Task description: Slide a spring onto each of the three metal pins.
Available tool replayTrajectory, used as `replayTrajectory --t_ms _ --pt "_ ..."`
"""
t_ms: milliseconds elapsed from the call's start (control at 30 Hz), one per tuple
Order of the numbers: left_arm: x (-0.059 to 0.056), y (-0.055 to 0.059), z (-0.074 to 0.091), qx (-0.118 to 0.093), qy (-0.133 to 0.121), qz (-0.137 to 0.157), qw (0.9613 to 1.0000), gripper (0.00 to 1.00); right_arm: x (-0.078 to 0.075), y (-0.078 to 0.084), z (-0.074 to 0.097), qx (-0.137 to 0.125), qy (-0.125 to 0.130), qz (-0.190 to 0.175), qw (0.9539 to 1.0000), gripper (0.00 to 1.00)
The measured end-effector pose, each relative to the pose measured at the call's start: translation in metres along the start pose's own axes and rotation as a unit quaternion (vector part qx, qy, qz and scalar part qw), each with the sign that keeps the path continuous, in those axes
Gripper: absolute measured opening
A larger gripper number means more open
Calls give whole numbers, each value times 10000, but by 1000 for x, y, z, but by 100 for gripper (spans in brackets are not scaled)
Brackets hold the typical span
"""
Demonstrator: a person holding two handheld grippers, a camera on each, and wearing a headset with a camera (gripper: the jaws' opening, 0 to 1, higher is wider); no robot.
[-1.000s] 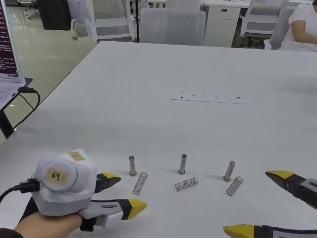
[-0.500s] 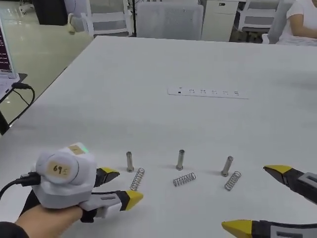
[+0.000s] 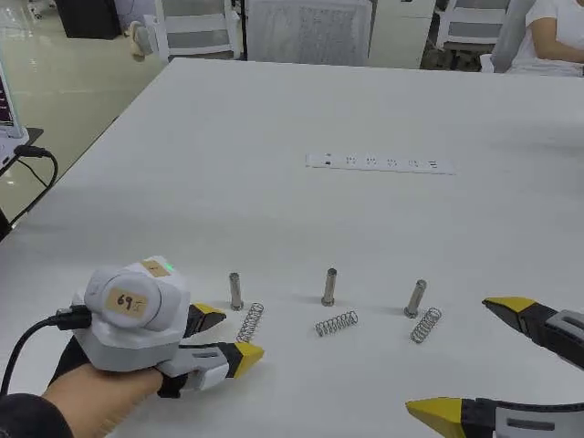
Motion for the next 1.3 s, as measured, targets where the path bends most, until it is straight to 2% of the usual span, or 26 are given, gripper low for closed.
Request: replayTrajectory --t_ms 333,700,1100,1300 --pt "-1 -1 -7 40 -19 -76 10000 28 -1 1 0 21 6 -15 10000 86" --pt "3 -3 -12 32 -79 -85 9999 22 -4 2 -1 47 17 -28 10000 86" --pt "5 0 -16 95 -73 -141 9998 17 -4 2 -1 56 12 -35 10000 86" --pt "9 2 -16 127 -152 -186 9996 12 -4 3 -2 52 15 -38 10000 86"
Point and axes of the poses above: the centre of the closed fingertips' face, and the gripper's own axes: z roughly backward along the fingers, x roughly to its left, y roughly out of its underside, the point moved 4 cm from there along z, roughly backward along the fingers, and after that the axes turned 1 degree about -z, right-handed, at the moved point
